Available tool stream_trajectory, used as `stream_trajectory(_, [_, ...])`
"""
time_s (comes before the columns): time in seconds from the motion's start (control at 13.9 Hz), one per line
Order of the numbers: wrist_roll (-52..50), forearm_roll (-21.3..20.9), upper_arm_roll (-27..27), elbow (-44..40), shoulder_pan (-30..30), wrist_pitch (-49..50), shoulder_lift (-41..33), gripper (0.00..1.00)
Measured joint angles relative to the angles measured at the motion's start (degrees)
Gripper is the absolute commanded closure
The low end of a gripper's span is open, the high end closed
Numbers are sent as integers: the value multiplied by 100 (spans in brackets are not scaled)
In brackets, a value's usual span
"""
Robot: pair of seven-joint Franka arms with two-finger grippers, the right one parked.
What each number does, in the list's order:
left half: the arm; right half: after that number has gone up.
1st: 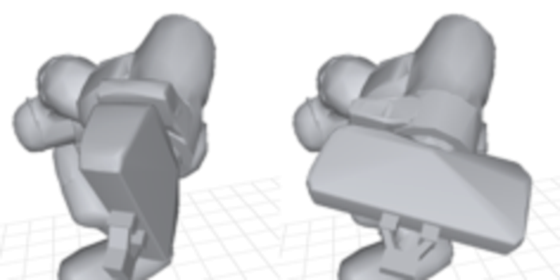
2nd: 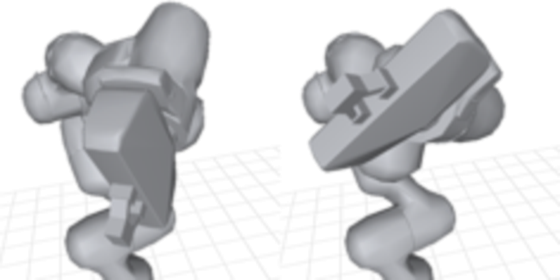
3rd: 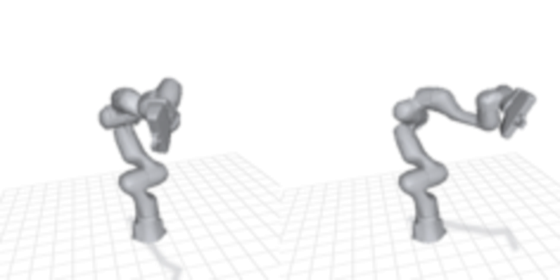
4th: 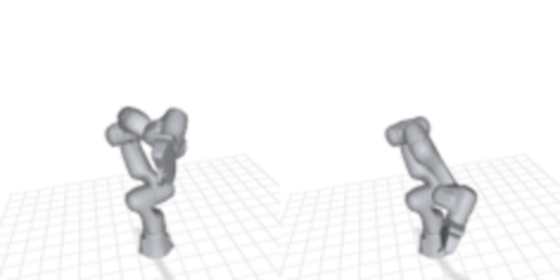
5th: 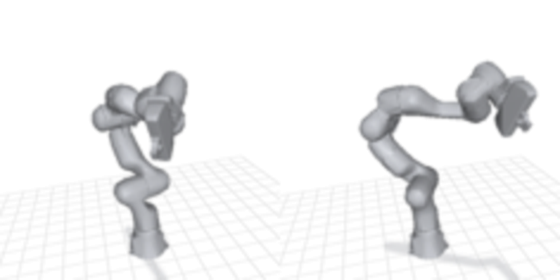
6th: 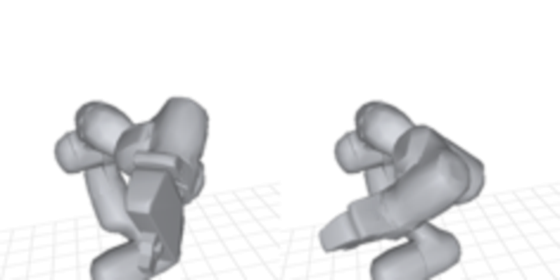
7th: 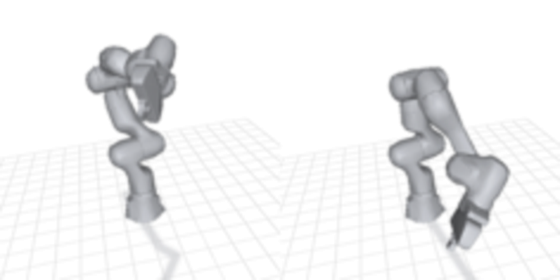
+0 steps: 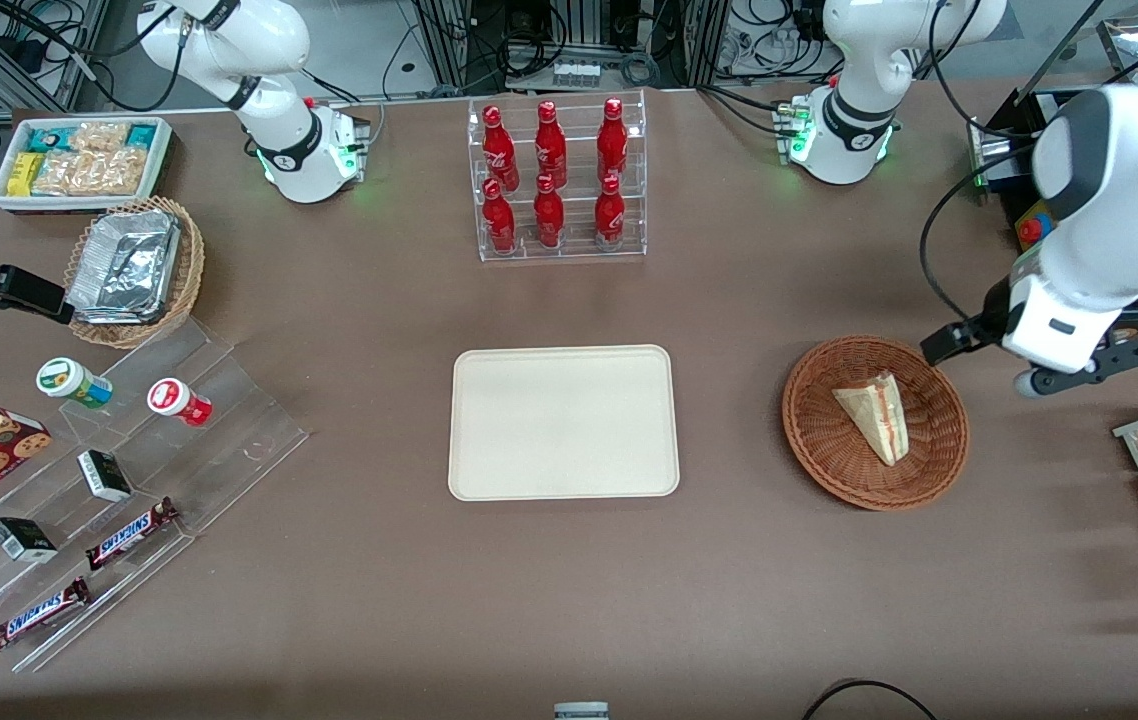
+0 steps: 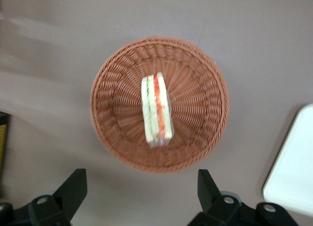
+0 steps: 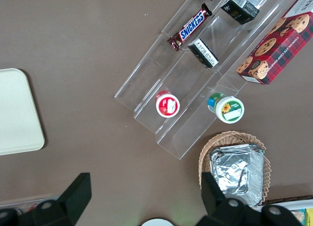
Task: Place sandwich from basket to tray
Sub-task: 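Move the left gripper down over the sandwich in the wicker basket, then close the left gripper on the sandwich and lift it from the basket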
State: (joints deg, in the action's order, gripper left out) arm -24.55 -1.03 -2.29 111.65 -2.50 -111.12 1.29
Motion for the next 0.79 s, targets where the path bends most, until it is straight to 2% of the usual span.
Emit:
stream_trajectory(0.36, [-810,0,-10,337,-10,-614,319,0])
stream_trajectory(0.79, [-984,-2,-43,595,-190,-1092,776,0])
